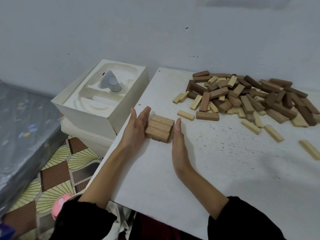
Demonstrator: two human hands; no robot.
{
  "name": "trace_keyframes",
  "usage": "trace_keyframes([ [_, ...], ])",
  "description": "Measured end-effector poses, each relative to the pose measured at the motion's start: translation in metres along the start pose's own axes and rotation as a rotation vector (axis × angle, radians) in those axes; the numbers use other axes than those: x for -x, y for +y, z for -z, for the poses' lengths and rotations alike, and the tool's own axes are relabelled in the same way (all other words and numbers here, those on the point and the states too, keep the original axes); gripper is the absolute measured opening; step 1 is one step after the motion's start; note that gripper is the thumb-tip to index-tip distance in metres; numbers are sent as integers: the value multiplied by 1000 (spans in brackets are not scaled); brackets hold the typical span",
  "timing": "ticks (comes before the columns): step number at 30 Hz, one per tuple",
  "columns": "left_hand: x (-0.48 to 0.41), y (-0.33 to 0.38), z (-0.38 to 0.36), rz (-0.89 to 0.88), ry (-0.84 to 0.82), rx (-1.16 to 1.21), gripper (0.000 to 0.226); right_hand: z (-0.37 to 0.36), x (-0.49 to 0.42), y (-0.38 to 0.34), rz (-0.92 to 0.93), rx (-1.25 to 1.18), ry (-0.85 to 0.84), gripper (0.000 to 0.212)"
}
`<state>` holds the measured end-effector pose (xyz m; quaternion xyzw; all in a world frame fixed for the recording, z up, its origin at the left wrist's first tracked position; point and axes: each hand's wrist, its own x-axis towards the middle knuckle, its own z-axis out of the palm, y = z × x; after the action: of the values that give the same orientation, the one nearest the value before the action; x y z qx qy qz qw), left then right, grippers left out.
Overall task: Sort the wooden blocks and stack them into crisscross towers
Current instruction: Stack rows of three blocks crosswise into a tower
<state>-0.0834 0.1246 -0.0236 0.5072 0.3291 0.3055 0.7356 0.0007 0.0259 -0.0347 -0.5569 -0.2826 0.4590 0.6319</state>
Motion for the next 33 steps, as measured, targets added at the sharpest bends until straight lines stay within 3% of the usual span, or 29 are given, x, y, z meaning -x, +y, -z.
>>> trace_keyframes([
  [4,1,-4,-1,45,-53,-25,67,-3,-4,4,4,-37,1,62],
  [8,2,-3,-1,34,-53,-53,66,-4,-3,-2,-1,50,-19,72],
  [11,0,0,5,-24,-39,-100,62,3,-4,-8,61,237,-56,76],
  [16,1,5,14,-53,-27,-78,62,44,-16,-20,204,788,-78,97],
  [21,2,3,9,-36,-63,-104,64,48,-22,-14,360,792,26,73],
  [26,4,2,9,-53,-97,-150,70,47,-25,-10,371,774,59,60],
  [29,3,0,11,-64,-113,-193,73,46,-25,-11,381,796,57,64],
  [33,1,2,30,-147,-173,-430,82,48,-29,-16,330,847,-7,92],
])
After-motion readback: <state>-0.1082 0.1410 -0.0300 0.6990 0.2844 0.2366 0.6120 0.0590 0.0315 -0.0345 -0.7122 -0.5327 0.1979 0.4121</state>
